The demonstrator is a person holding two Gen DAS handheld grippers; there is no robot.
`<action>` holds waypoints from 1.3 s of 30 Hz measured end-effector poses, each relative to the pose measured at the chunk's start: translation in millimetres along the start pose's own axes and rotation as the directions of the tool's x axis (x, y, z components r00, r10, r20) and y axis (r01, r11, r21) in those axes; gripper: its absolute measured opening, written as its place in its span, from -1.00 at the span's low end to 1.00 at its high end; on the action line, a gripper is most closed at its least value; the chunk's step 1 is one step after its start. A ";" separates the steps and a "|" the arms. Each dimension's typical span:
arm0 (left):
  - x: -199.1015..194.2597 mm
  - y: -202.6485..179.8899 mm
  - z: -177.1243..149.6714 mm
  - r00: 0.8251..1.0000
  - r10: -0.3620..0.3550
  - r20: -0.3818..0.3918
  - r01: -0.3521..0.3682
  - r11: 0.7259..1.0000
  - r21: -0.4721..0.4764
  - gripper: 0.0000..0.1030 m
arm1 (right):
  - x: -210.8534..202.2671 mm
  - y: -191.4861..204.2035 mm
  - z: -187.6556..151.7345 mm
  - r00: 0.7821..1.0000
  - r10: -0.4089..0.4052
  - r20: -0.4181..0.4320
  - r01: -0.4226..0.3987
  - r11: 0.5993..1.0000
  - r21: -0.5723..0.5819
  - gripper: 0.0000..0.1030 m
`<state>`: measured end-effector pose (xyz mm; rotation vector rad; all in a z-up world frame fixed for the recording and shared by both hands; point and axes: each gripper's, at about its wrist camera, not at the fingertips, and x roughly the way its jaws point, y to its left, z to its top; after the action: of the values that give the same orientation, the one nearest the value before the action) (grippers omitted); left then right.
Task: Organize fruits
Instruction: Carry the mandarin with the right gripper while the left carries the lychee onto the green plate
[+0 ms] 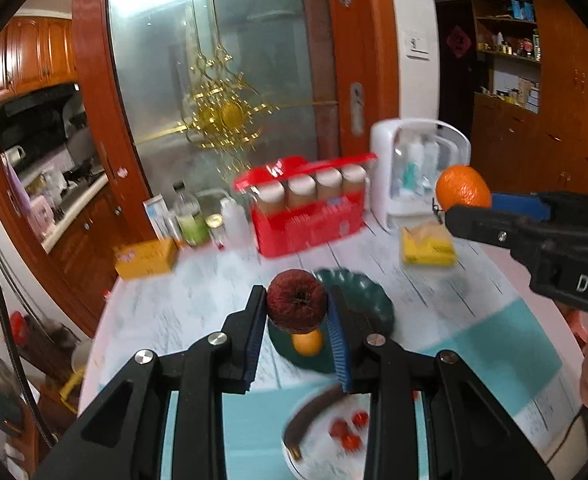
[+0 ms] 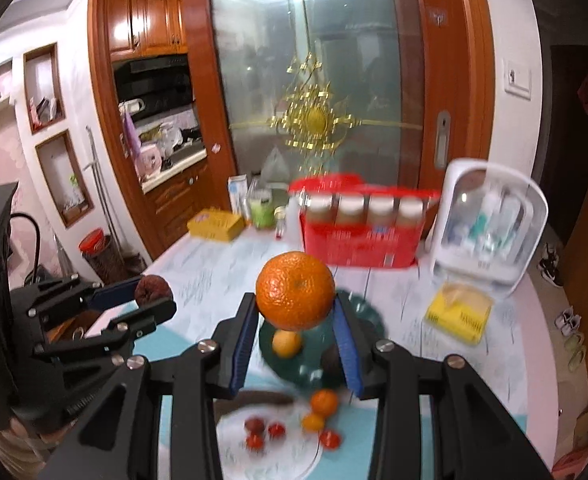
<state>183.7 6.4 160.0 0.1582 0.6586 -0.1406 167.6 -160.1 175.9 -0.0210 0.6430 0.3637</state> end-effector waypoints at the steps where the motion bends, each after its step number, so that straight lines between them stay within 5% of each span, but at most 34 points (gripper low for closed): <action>1: 8.8 3.7 9.0 1.000 0.000 -0.004 0.000 1.000 -0.006 -0.45 | 5.4 -2.7 10.4 1.000 -0.004 0.003 0.004 1.000 0.005 -0.25; 8: 113.5 24.2 20.5 0.995 -0.039 -0.097 0.031 0.996 -0.086 -0.45 | 96.6 -25.5 29.7 0.996 -0.045 -0.077 0.048 0.998 0.039 -0.25; 17: 275.5 20.6 -27.6 0.953 -0.089 -0.289 0.044 0.987 -0.157 -0.45 | 255.9 -63.4 -44.1 0.951 -0.015 -0.310 0.057 0.990 0.127 -0.25; 23: 346.9 1.4 -66.8 0.914 -0.091 -0.396 0.039 0.990 -0.138 -0.45 | 321.0 -78.1 -86.5 0.914 -0.004 -0.405 0.070 0.986 0.150 -0.25; 30: 377.9 -5.3 -96.8 0.879 -0.112 -0.463 0.052 0.989 -0.140 -0.39 | 355.1 -87.7 -118.0 0.882 -0.025 -0.471 0.095 0.988 0.124 -0.21; 39: 366.1 12.1 -99.3 0.879 -0.150 -0.452 0.059 0.976 -0.208 0.21 | 339.9 -83.6 -115.7 0.893 -0.050 -0.446 0.098 0.992 0.084 -0.18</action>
<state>412.9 8.0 -142.5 -0.0314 1.1598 -0.1450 379.7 -143.0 -125.2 -0.0291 1.1124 0.2502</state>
